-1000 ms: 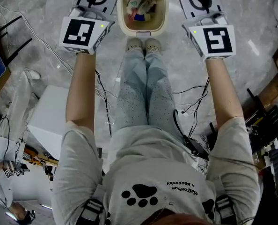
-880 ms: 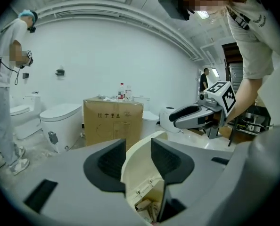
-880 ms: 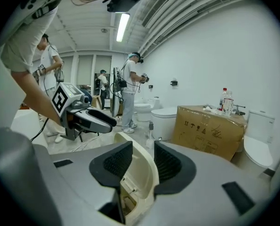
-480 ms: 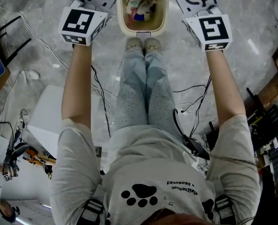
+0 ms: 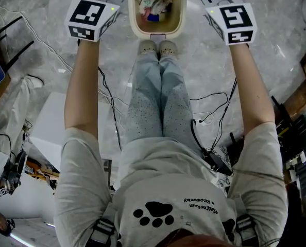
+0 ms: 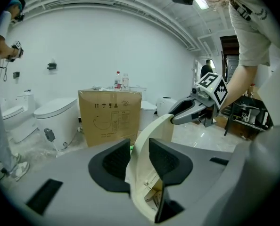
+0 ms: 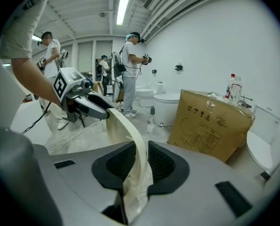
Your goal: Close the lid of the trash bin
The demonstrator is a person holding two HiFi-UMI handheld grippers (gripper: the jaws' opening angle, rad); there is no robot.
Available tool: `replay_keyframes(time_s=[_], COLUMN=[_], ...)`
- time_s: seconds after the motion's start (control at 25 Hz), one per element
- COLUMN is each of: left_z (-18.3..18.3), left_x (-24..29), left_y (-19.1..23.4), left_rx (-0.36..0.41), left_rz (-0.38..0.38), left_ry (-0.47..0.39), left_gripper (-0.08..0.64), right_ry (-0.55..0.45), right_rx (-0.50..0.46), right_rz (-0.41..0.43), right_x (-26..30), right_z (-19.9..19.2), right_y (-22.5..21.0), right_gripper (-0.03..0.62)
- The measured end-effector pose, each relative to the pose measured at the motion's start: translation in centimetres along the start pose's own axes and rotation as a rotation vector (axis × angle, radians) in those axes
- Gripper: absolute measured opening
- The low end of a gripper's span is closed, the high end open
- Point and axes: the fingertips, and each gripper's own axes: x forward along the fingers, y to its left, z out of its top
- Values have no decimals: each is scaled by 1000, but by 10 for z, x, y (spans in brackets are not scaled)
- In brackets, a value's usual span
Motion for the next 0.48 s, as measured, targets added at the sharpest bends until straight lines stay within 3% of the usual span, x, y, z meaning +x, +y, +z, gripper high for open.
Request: replay_keyframes(time_s=[0.08, 0.48], left_z=[0, -5], left_x=[0, -11], left_y=[0, -13], left_rx=[10, 64], left_rz=[2, -22], left_ry=[1, 16], left_gripper=[98, 91], right_ry=[11, 7], right_rx=[-34, -63], right_rz=[6, 16], right_x=[0, -10], right_z=[-1, -6], right_y=[0, 12], right_gripper=[86, 83])
